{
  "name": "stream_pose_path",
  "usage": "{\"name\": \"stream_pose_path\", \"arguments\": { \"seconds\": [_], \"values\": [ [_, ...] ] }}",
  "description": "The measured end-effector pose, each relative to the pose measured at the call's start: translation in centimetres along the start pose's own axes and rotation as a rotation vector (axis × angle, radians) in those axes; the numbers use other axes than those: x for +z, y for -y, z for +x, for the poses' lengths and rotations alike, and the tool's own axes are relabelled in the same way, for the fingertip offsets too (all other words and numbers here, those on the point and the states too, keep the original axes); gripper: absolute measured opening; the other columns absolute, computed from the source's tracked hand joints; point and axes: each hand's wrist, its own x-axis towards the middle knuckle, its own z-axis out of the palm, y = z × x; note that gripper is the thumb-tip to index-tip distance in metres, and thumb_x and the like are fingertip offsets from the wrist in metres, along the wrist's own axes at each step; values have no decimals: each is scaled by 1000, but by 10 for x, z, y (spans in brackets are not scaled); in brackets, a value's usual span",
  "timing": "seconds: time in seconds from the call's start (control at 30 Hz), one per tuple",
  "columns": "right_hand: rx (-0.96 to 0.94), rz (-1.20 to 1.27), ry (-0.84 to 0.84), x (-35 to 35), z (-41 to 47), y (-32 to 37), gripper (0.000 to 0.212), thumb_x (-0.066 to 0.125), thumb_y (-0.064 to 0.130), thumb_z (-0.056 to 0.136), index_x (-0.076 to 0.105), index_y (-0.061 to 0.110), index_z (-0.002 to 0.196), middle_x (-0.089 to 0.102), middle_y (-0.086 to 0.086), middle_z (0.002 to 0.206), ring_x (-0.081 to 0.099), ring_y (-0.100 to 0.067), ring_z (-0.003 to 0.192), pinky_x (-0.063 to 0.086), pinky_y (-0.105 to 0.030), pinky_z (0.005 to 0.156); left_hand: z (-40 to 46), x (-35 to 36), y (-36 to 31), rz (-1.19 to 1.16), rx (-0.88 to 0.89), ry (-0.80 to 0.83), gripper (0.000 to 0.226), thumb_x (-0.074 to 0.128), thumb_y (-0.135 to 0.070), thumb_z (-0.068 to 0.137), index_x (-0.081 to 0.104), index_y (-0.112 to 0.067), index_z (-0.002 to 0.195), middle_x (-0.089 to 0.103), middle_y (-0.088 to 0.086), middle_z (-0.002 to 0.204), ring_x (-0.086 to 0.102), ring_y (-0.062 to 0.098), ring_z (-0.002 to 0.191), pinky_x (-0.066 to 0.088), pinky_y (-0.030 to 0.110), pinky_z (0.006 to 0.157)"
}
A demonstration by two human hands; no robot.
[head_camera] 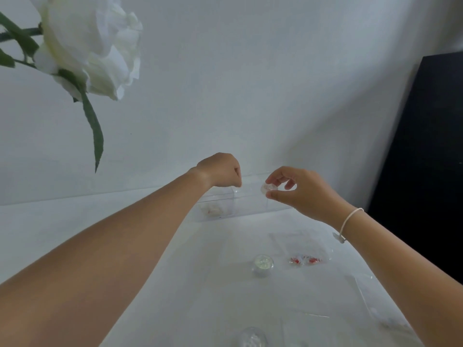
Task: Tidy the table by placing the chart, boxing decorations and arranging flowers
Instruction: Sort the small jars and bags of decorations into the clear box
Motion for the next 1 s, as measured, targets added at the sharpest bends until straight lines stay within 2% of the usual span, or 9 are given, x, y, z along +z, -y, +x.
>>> {"name": "stream_pose_path", "arguments": {
  "seconds": [0.1,0.17,0.23,0.3,0.37,0.47,0.63,0.8,1.0],
  "values": [
    [16,26,-26,3,8,2,17,67,34,75,53,43,75,56,28,76,50,0,76,35,-17,63,-26,0,6,-172,41,-216,12,58,-22,80,66,-20,89,64,-7,99,56,11,89,46,28,79],
    [21,40,-47,6,16,2,14,68,30,75,56,37,78,55,27,74,48,2,74,35,-17,63,-51,5,11,-268,53,-323,12,59,-24,80,65,-26,91,62,-7,103,53,5,75,42,25,73],
    [32,51,-63,8,25,3,11,67,28,75,58,32,79,55,25,74,48,1,73,35,-22,67,-77,16,17,-315,67,-380,14,60,-24,81,64,-30,93,60,-10,104,50,2,73,38,20,68],
    [49,37,-56,10,35,5,9,67,27,75,59,29,79,58,17,78,50,-6,76,38,-26,75,-101,27,25,-308,67,-425,18,61,-24,81,63,-30,98,59,-10,107,52,9,85,40,18,73],
    [70,-14,-17,13,43,7,8,66,26,76,59,27,79,61,8,86,52,-12,83,42,-31,80,-117,35,35,-203,60,-480,25,62,-23,81,62,-28,106,59,-7,115,52,17,101,40,24,85],
    [100,-101,41,17,51,8,8,64,24,76,59,25,80,61,5,91,55,-16,90,45,-34,86,-123,36,44,-95,31,-570,35,62,-22,81,59,-25,117,56,-1,126,48,22,113,33,26,92],
    [134,-216,116,24,59,11,8,64,27,76,59,28,83,61,7,95,56,-17,99,42,-37,93,-120,44,53,-144,20,-495,37,57,-25,86,56,-24,123,56,-4,130,46,18,119,28,15,92],
    [139,-292,148,34,67,11,15,62,25,77,63,24,92,65,5,107,56,-20,104,40,-38,96,-118,48,58,-165,36,-496,36,55,-26,87,57,-24,123,57,-8,130,47,15,119,28,13,91],
    [133,-351,254,39,77,11,14,64,19,75,64,21,90,65,3,105,54,-17,98,41,-36,91,-118,49,60,-175,37,-505,36,54,-25,88,56,-26,124,53,-10,135,44,11,125,24,11,94]
  ]
}}
